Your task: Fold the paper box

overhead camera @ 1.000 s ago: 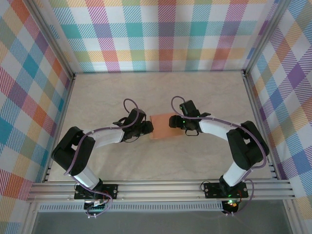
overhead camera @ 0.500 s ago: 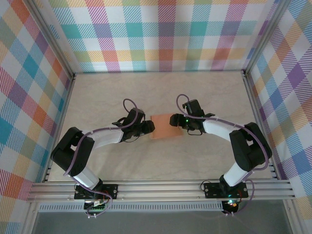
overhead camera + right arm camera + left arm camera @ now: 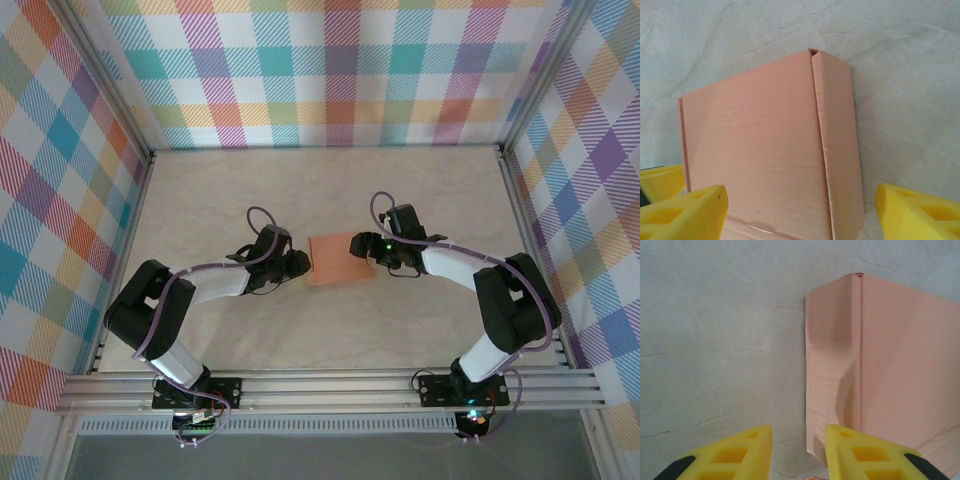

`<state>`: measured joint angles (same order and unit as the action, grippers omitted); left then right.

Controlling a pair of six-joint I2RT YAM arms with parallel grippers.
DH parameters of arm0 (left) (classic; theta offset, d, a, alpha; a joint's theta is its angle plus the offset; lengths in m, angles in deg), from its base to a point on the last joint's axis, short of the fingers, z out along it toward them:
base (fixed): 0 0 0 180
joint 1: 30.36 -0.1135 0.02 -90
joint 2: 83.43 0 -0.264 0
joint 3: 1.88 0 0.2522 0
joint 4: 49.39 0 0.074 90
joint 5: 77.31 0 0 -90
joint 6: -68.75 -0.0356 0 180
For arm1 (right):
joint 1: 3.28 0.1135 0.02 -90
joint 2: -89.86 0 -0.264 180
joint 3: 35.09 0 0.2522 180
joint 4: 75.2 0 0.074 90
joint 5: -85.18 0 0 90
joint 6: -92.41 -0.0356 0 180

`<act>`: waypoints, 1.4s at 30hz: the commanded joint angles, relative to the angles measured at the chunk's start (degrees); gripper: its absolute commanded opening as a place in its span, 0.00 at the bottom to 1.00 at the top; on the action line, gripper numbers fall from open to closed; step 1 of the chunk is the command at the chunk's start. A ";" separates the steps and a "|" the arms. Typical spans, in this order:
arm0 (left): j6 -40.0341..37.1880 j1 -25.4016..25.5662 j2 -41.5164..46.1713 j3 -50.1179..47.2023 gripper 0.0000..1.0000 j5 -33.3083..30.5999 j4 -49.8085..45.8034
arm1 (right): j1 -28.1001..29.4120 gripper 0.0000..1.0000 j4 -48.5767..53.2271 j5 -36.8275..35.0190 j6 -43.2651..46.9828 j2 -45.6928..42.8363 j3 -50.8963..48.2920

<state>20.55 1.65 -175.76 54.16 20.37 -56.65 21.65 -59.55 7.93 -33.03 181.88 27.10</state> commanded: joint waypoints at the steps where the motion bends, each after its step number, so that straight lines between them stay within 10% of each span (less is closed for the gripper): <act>1: 1.35 -1.14 -0.50 -1.46 0.32 1.59 3.07 | -0.45 0.77 -2.06 2.01 -1.12 -0.89 -0.70; 42: 2.54 -2.37 -1.01 -3.27 0.33 4.32 7.18 | -2.39 0.85 -5.83 9.48 -5.15 1.63 -1.30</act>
<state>22.06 0.27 -177.53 52.96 24.09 -49.18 19.84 -63.22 14.07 -36.63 182.17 26.25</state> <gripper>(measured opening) 0.328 0.843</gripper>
